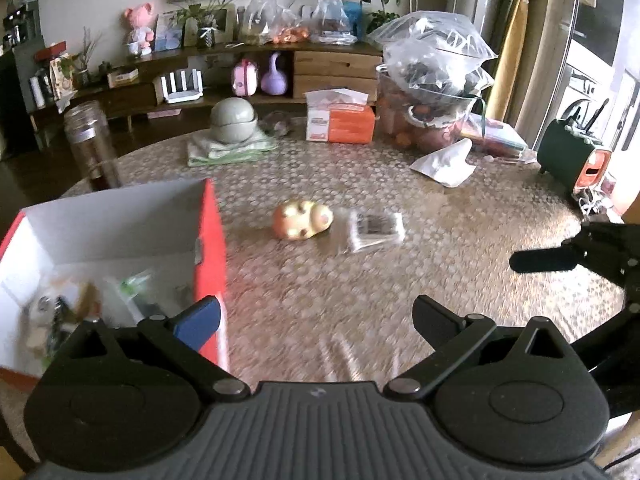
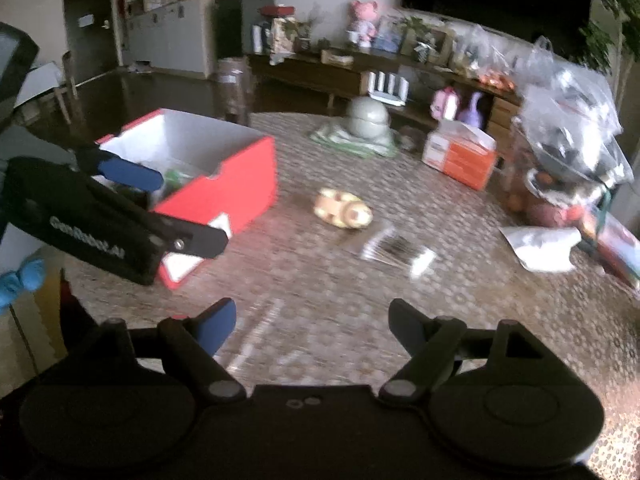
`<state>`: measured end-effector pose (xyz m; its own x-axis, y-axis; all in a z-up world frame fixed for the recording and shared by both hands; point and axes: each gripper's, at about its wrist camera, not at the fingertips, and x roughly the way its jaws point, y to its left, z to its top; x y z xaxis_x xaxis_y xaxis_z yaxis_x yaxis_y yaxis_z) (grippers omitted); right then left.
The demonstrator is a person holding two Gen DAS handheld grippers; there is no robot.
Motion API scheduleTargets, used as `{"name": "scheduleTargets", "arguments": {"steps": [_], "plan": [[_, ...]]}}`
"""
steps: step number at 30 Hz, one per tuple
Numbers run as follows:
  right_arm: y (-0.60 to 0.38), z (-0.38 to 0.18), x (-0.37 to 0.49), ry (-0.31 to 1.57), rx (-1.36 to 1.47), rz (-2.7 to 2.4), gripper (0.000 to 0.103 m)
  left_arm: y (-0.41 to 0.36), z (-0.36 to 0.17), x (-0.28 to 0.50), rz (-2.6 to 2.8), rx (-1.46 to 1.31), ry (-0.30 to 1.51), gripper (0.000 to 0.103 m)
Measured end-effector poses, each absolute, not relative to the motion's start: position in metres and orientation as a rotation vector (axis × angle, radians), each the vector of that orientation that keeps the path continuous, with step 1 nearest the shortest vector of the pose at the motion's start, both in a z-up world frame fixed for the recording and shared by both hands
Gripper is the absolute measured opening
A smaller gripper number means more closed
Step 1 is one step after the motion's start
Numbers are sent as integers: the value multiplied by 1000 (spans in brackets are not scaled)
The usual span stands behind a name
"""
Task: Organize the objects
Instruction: 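Withdraw both tools from the box toward the plush pig and swab packet, then grasp the cream plush pig with the left tool while the right tool grasps the cotton swab packet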
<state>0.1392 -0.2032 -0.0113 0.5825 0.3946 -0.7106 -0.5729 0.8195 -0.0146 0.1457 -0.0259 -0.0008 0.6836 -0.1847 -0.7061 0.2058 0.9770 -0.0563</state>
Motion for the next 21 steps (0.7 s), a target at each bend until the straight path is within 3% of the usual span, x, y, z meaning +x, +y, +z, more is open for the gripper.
{"name": "scheduleTargets", "arguments": {"steps": [21], "plan": [[-223, -64, 251, 805, -363, 600, 83, -74, -50, 297, -60, 11, 881, 103]]}}
